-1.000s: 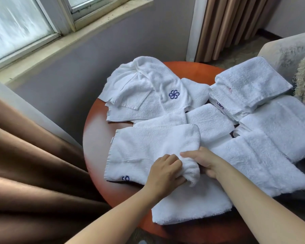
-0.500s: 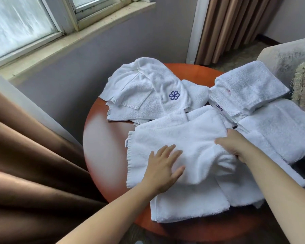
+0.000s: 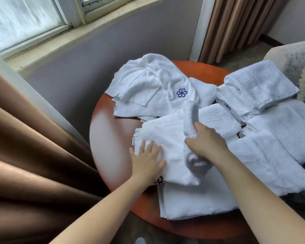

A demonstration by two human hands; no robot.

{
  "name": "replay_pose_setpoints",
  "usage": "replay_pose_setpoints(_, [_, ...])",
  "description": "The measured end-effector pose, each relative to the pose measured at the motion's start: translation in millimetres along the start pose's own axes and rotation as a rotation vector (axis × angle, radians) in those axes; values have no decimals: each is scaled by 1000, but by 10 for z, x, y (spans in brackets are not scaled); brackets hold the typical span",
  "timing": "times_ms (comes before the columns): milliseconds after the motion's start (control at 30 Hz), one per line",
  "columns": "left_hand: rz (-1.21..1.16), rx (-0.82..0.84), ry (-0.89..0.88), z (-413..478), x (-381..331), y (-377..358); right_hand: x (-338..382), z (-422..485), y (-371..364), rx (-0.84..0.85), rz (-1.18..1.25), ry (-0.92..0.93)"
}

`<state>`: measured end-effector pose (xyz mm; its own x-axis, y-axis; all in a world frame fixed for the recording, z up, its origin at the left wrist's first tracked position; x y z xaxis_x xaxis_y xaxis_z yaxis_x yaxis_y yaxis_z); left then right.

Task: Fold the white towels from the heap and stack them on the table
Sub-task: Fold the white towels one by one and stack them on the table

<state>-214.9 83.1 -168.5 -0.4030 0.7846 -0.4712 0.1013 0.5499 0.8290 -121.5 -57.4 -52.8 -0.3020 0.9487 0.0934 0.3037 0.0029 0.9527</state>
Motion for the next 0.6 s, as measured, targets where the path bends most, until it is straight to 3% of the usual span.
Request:
replay_pose_setpoints(133, [-226, 149, 113, 5, 358, -122, 362, -66, 73, -66, -99, 50])
replay_pose_setpoints(300, [-332, 81, -54, 139, 328, -157, 1029, -121, -93, -68, -233, 198])
replay_pose_setpoints(433, [-731, 22, 4, 151, 493, -7, 1350, -79, -531, 95, -193, 236])
replay_pose_setpoints(500, [-930, -59, 166, 171, 707, -7, 1359, -66, -733, 220, -71, 254])
replay_pose_setpoints(600, [-1560, -194, 466, 161, 967, -65, 1274, -118, -889, 364, 74, 345])
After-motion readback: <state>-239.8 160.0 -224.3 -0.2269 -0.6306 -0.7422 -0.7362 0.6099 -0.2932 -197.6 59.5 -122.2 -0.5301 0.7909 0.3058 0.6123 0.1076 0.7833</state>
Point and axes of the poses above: each hand's wrist, its own z-axis towards the middle knuckle, its own y-axis out of the back of the hand, x = y × z, the point moved 6 cm from there along z, towards the middle knuckle, and after that the axes turned 15 degrees about -z, right-handed, at the moved point
